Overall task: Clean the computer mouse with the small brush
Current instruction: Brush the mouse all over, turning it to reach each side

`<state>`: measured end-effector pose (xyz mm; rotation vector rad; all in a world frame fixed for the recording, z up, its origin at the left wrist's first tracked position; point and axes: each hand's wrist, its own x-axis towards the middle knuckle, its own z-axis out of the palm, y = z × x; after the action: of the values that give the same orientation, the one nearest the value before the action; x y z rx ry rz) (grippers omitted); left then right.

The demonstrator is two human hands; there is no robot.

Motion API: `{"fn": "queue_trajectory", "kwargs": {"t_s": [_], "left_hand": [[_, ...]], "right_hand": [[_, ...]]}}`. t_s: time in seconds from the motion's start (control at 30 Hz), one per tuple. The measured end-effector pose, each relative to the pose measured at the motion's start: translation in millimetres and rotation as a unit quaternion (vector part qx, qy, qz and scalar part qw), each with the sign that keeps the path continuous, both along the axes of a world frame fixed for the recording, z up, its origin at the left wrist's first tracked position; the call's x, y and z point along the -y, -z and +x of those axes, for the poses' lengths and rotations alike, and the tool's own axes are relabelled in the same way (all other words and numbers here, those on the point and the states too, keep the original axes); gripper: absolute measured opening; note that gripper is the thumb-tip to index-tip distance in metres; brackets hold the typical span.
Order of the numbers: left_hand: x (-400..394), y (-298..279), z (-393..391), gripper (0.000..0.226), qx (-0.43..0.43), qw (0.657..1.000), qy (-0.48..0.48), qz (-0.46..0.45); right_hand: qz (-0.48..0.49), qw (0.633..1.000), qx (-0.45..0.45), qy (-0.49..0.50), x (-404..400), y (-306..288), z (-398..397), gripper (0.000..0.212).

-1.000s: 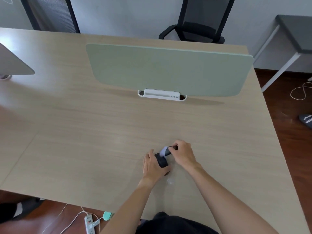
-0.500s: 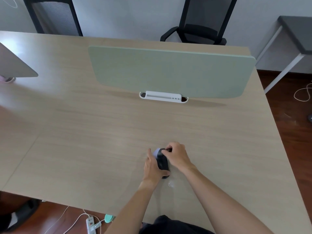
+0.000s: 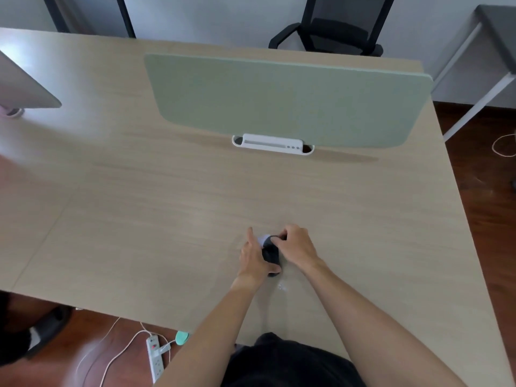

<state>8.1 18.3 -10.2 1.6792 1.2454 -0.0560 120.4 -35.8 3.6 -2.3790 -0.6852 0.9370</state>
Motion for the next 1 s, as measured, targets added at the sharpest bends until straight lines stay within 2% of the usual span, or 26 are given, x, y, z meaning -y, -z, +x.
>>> {"fn": "queue_trajectory", "kwargs": {"t_s": [0.1,0.17,0.3,0.4,0.47,0.53,0.6,0.67,0.73,0.8,0.83,0.93,1.0], "left_hand": [[-0.1,1.1,1.9,0.128,-0.004,1.000,0.006,-0.013],[0.6,0.0,3.4,0.128,-0.011,1.000,0.009,-0.010],[1.2,-3.1,5.5,0.123,-0.020,1.000,0.002,-0.012],[1.6,-4.2,7.1,0.127,-0.024,1.000,-0.002,-0.013],[2.1,-4.3,6.6,0.126,-0.026,1.000,-0.005,-0.009],[2.3,-4.5,5.3,0.126,-0.033,0.999,0.001,0.000],[2.9,-4.6,4.2,0.125,-0.039,0.999,0.004,0.011],[3.0,-4.9,4.3,0.120,-0.042,0.999,0.011,0.019],[2.8,-5.3,5.1,0.113,-0.044,0.999,0.014,0.019],[2.7,-6.9,6.6,0.108,-0.046,0.999,0.016,0.021],[2.6,-7.7,7.4,0.107,-0.051,0.998,0.021,0.024],[2.2,-7.4,9.1,0.108,-0.065,0.997,0.032,0.032],[2.3,-6.5,9.2,0.107,-0.067,0.997,0.031,0.032]], "right_hand": [[-0.064,0.993,0.099,-0.002,11.4,4.9,9.2,0.022],[-0.071,0.987,0.142,0.008,16.1,5.3,18.1,0.023],[0.036,0.996,0.056,0.067,9.6,2.1,20.4,0.018],[0.051,0.999,-0.009,0.005,3.1,1.6,11.1,0.012],[0.013,0.999,0.042,-0.030,3.8,2.2,10.5,0.011],[-0.031,0.989,0.137,-0.038,7.8,4.0,16.5,0.012],[-0.043,0.983,0.174,-0.024,13.2,5.2,24.3,0.010],[-0.005,0.992,0.120,0.029,16.5,5.2,28.3,0.009],[0.049,0.996,0.021,0.077,17.0,5.5,27.0,0.008],[0.061,0.995,-0.031,0.074,18.6,7.5,23.8,0.006],[0.052,0.996,-0.020,0.064,20.3,8.8,23.3,0.006],[0.012,0.994,0.089,0.056,26.8,10.6,28.3,0.005],[0.039,0.991,0.101,0.074,29.2,9.8,31.3,0.006]]}}
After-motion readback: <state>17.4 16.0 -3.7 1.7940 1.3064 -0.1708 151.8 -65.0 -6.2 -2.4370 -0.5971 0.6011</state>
